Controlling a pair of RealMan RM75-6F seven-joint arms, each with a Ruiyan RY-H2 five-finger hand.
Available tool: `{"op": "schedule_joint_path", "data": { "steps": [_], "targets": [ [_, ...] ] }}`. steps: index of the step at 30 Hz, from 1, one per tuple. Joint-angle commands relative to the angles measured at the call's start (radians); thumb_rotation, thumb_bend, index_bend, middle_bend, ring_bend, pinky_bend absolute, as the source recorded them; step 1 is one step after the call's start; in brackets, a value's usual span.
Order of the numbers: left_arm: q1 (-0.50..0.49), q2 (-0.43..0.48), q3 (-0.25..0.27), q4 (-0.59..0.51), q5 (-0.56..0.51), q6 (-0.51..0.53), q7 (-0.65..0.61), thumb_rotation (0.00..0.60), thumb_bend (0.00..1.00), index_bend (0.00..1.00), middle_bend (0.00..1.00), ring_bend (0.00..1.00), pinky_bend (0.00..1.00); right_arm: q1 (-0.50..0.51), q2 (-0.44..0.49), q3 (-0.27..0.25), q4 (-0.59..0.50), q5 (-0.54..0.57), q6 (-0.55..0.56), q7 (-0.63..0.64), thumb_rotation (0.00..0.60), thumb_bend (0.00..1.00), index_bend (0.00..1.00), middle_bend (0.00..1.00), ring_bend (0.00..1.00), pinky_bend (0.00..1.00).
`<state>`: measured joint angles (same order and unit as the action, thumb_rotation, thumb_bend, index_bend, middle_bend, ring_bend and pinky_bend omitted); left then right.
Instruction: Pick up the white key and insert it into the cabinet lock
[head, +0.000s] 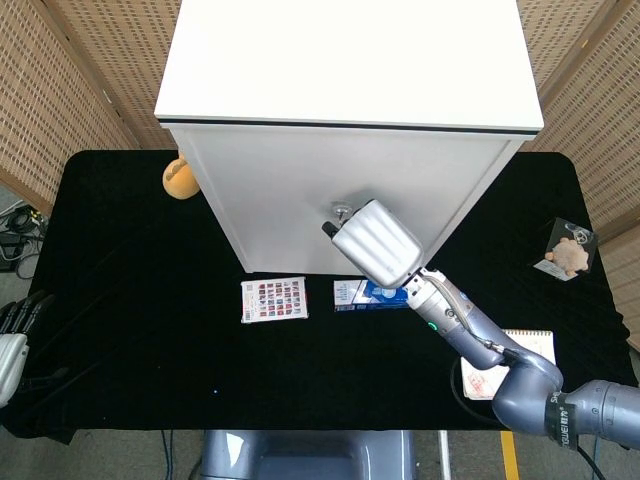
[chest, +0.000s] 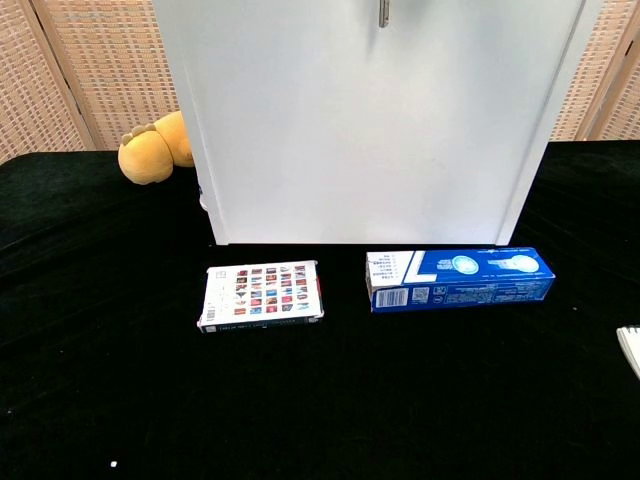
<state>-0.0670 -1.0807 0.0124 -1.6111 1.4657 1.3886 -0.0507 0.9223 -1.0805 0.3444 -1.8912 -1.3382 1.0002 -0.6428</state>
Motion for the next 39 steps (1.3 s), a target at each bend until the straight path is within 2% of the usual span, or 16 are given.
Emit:
{"op": "schedule_joint_path", "data": {
  "steps": [1, 9, 18, 39],
  "targets": [
    [-0.001, 0.0, 0.0, 0.0, -0.001, -0.001, 0.001, 0.6, 0.0, 0.0, 0.0, 0.0, 0.0, 0.011, -0.017, -0.001, 0.005, 0.002, 0.008, -0.013, 0.6, 0.6, 0.7, 0.9, 0.88, 1.0],
    [0.0, 0.001, 0.001, -0.001, 0.001, 0.002, -0.001, 0.6, 0.0, 0.0, 0.0, 0.0, 0.0, 0.033, -0.072, -0.008, 0.027, 0.045, 0.027, -0.075, 0.6, 0.6, 0.7, 0.9, 0.88, 1.0],
    [0.0, 0.005, 0.002, 0.0, 0.001, 0.001, -0.014, 0.6, 0.0, 0.0, 0.0, 0.0, 0.0, 0.043, -0.1, -0.015, -0.002, 0.103, 0.064, -0.154, 0.6, 0.6, 0.7, 0.9, 0.88, 1.0],
    [0.001, 0.007, 0.003, -0.001, 0.003, 0.002, -0.017, 0.6, 0.0, 0.0, 0.0, 0.0, 0.0, 0.054, -0.129, -0.035, 0.007, 0.153, 0.105, -0.193, 0.6, 0.6, 0.69, 0.9, 0.88, 1.0]
  ]
}}
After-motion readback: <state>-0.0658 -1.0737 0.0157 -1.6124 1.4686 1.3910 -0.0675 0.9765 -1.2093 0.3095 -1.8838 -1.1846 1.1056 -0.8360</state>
